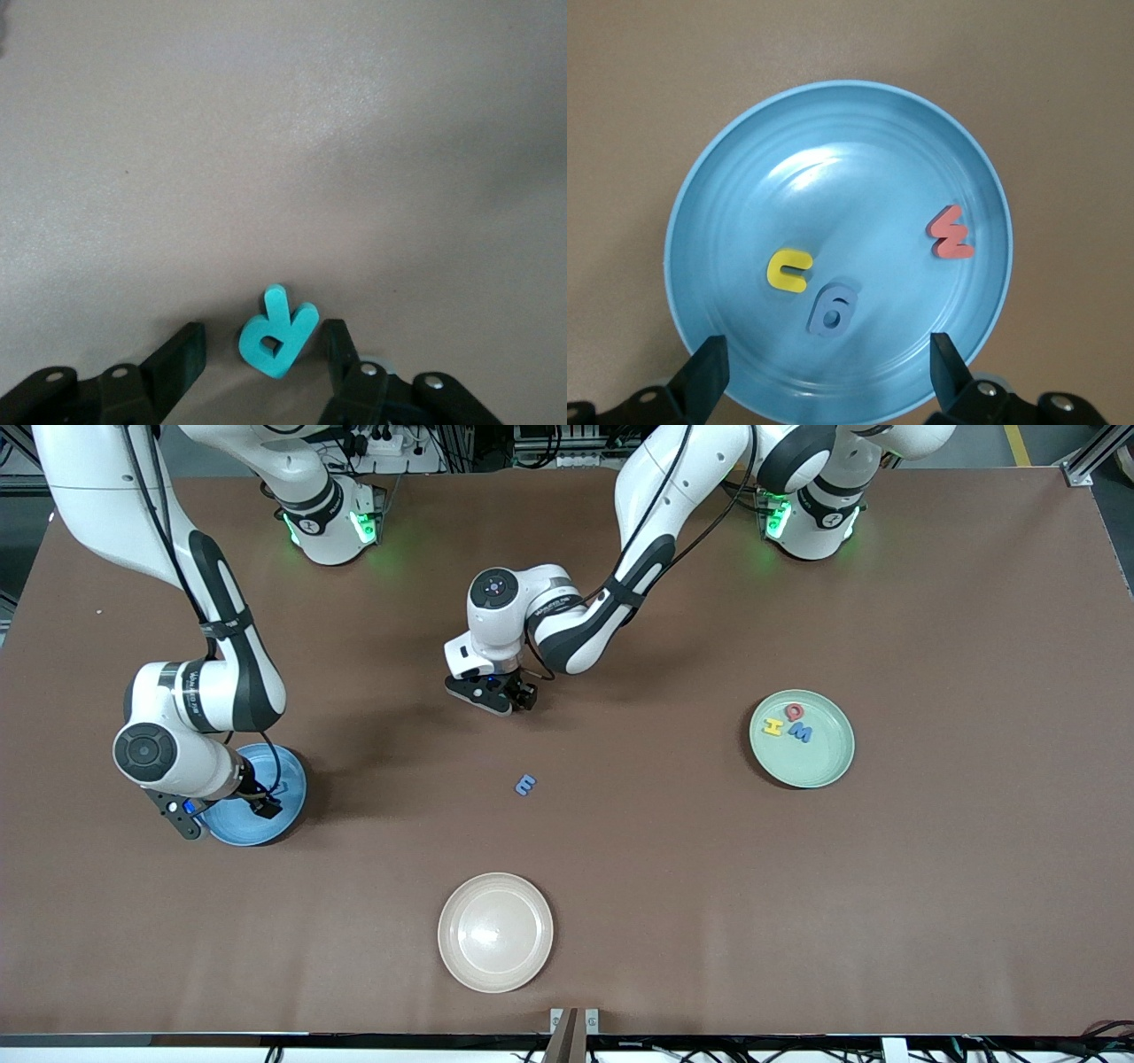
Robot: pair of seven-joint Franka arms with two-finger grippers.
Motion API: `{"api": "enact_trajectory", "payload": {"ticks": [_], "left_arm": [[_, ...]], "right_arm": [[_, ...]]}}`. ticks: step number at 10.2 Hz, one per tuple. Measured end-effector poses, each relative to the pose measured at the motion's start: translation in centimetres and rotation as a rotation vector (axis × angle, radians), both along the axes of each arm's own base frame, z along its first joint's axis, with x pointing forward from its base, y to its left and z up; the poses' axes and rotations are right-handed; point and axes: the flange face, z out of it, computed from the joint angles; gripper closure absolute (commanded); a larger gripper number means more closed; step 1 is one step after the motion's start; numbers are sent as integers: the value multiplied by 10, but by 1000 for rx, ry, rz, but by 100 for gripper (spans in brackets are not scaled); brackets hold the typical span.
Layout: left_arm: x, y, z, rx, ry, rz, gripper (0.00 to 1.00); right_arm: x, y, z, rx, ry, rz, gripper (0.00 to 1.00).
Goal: Sort upper and lower case letters into plates
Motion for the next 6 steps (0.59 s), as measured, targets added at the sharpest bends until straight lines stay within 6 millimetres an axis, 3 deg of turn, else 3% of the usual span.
{"api": "enact_trajectory", "payload": {"ticks": [6], "left_arm": [[-1, -2, 2, -3, -3, -7, 49]], "right_arm": [[0, 7, 0, 2, -1, 3, 0]]}}
